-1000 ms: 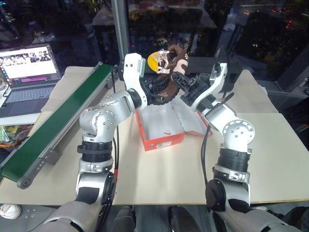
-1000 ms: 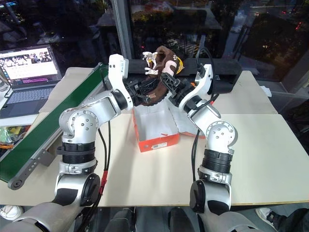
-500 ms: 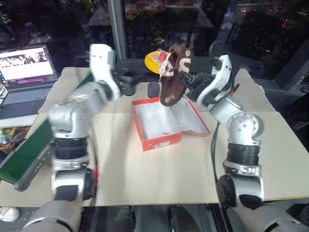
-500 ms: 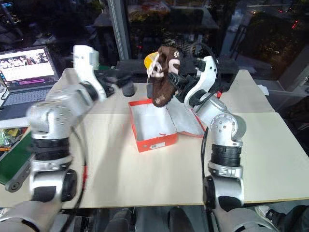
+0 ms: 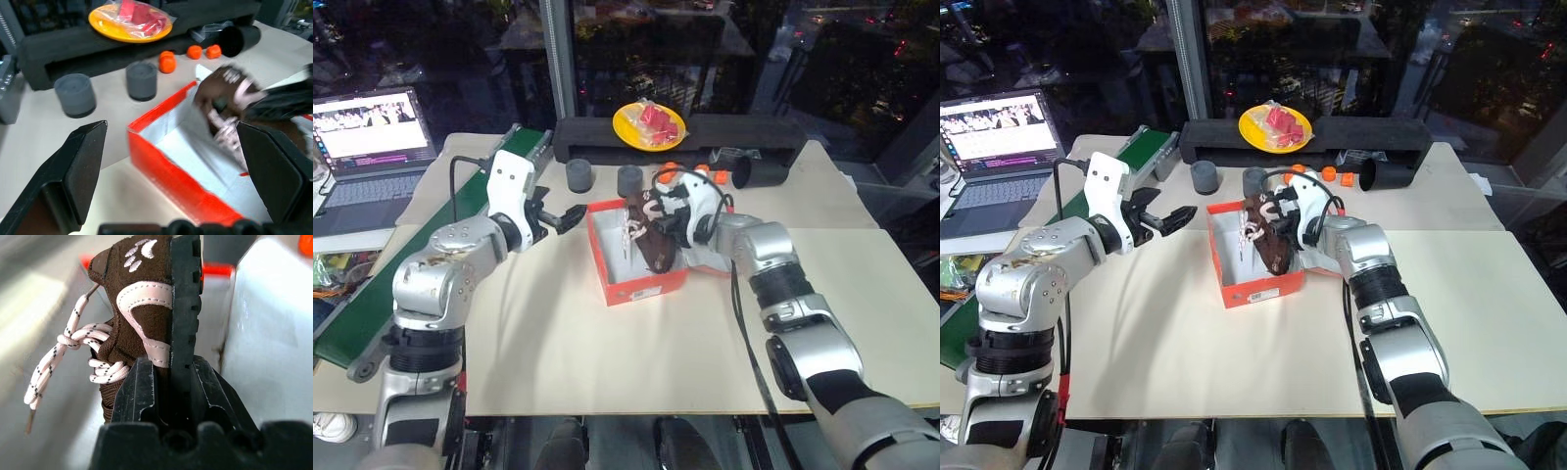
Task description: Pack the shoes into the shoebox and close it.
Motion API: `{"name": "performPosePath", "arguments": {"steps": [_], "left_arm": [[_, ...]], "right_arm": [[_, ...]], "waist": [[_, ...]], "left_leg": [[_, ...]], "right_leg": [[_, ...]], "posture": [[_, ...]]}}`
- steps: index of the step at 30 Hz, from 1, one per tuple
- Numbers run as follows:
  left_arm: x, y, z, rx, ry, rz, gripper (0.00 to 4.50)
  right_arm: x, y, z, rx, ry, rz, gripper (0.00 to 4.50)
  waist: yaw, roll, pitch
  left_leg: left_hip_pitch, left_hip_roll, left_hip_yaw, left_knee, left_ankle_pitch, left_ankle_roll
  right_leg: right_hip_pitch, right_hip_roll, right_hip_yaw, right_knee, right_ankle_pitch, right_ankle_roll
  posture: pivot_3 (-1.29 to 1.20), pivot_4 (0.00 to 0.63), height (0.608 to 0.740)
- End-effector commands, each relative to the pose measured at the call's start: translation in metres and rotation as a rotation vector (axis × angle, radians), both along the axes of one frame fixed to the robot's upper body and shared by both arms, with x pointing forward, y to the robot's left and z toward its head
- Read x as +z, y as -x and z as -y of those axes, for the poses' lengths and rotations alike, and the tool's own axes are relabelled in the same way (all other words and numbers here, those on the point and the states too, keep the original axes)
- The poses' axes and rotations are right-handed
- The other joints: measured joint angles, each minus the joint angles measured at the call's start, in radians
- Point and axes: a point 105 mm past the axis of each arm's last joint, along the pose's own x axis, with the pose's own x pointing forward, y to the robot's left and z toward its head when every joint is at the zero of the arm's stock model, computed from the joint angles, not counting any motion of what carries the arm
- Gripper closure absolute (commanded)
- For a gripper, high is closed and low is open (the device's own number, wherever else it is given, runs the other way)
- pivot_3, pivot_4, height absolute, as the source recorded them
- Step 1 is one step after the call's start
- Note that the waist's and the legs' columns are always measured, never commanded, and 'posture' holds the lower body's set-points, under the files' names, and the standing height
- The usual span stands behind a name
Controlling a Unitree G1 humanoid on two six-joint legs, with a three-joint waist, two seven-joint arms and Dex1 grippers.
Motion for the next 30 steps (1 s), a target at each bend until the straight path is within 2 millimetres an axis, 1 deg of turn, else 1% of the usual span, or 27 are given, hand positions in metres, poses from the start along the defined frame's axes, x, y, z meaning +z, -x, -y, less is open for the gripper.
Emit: {"name": "performPosePath", "arguments": {"steps": [1,5,7,8,12,14,16,17,19,21,23,25,26,27,30], "left_arm": [[0.011,0.006,-0.001,0.022,0.014,0.050,0.00],[0.003,0.008,0.003,0.022,0.025,0.037,0.00],[0.001,0.010,0.006,0.017,0.024,0.033,0.00],[0.001,0.010,0.007,0.015,0.024,0.033,0.00],[-0.001,0.011,0.003,0.028,0.023,0.027,0.00],[-0.002,0.012,0.003,0.029,0.022,0.025,0.00],[-0.003,0.012,0.004,0.026,0.020,0.022,0.00],[-0.003,0.012,0.004,0.024,0.020,0.021,0.00],[-0.003,0.010,0.005,0.020,0.017,0.022,0.00],[-0.002,0.009,0.005,0.016,0.015,0.024,0.00],[-0.001,0.008,0.007,0.009,0.014,0.026,0.00],[0.002,0.006,0.005,0.018,0.023,0.033,0.00],[0.003,0.005,0.004,0.024,0.031,0.036,0.00],[0.004,0.004,0.001,0.038,0.029,0.041,0.00],[0.003,0.002,-0.015,0.104,-0.002,0.057,0.00]], "right_arm": [[0.014,-0.008,-0.006,0.055,0.083,0.064,4.11],[0.005,-0.011,-0.013,0.085,0.140,0.044,4.11],[0.004,-0.011,-0.016,0.093,0.147,0.036,3.12],[0.005,-0.012,-0.017,0.094,0.148,0.038,2.94],[0.019,-0.015,-0.020,0.100,0.122,0.067,1.47],[0.031,-0.016,-0.020,0.089,0.110,0.098,0.85],[0.048,-0.017,-0.021,0.088,0.104,0.148,0.16],[0.057,-0.017,-0.022,0.089,0.097,0.170,0.02],[0.075,-0.014,-0.024,0.095,0.096,0.219,0.02],[0.089,-0.010,-0.026,0.098,0.094,0.255,0.02],[0.106,0.000,-0.029,0.113,0.077,0.292,0.02],[0.123,0.013,-0.031,0.142,0.025,0.315,0.02],[0.128,0.020,-0.031,0.160,-0.003,0.322,0.02],[0.134,0.030,-0.031,0.206,-0.047,0.350,0.02],[0.137,0.059,-0.024,0.304,-0.132,0.393,0.02]], "waist": [[0.000,0.000,0.000],[-0.004,0.000,0.000],[-0.007,0.000,0.000],[-0.008,0.000,0.000],[-0.010,0.000,0.000],[-0.009,0.000,0.000],[-0.009,0.000,0.000],[-0.009,0.000,0.000],[-0.010,0.000,0.000],[-0.010,0.000,0.000],[-0.011,0.000,0.000],[-0.011,0.001,0.000],[-0.010,0.001,0.000],[-0.009,0.001,0.000],[-0.001,0.000,0.000]], "left_leg": [[0.000,0.000,0.000,0.000,0.000,0.000],[0.000,0.000,0.000,0.000,0.000,0.000],[0.001,0.000,0.000,0.000,0.000,0.000],[0.001,0.000,0.000,0.000,0.000,0.000],[0.001,0.000,0.000,0.000,0.000,0.000],[0.000,0.000,0.000,0.000,0.000,0.000],[0.000,0.000,0.000,0.000,0.000,0.000],[0.000,0.000,0.000,0.000,0.000,0.000],[0.001,0.000,0.000,0.000,0.000,0.000],[0.000,0.000,0.000,0.000,0.000,0.000],[0.000,0.000,0.000,0.000,0.000,0.000],[0.000,0.000,0.000,0.000,0.000,0.000],[0.000,0.000,0.000,0.000,0.000,0.000],[0.000,0.000,-0.001,0.000,0.000,0.000],[0.000,0.000,-0.001,0.000,0.000,0.000]], "right_leg": [[0.000,0.000,0.000,0.000,0.000,0.000],[0.000,0.000,0.000,0.001,0.000,0.000],[0.000,0.000,0.000,0.001,0.000,0.000],[0.000,0.000,0.000,0.001,0.000,0.000],[0.000,0.000,0.000,0.001,0.000,0.000],[0.000,0.000,0.000,0.001,0.000,0.000],[0.000,0.000,0.000,0.001,0.000,0.000],[0.000,0.000,0.000,0.001,0.000,0.000],[0.000,0.000,0.000,0.001,0.000,0.000],[0.000,0.000,0.000,0.001,0.000,0.000],[0.000,0.000,0.000,0.001,0.000,0.000],[0.000,0.000,0.000,0.002,0.000,0.000],[0.000,0.000,0.000,0.002,0.000,0.000],[0.000,0.000,0.000,0.002,0.000,0.000],[0.001,0.000,-0.001,0.001,0.000,0.000]], "posture": [[0.00,0.150,0.740],[0.00,0.150,0.740],[0.00,0.150,0.740],[0.00,0.150,0.740],[0.00,0.150,0.740],[0.00,0.150,0.740],[0.00,0.150,0.740],[0.00,0.150,0.740],[0.00,0.150,0.740],[0.00,0.150,0.740],[0.00,0.150,0.740],[0.00,0.150,0.740],[0.00,0.150,0.740],[0.00,0.150,0.740],[0.00,0.150,0.740]]}}
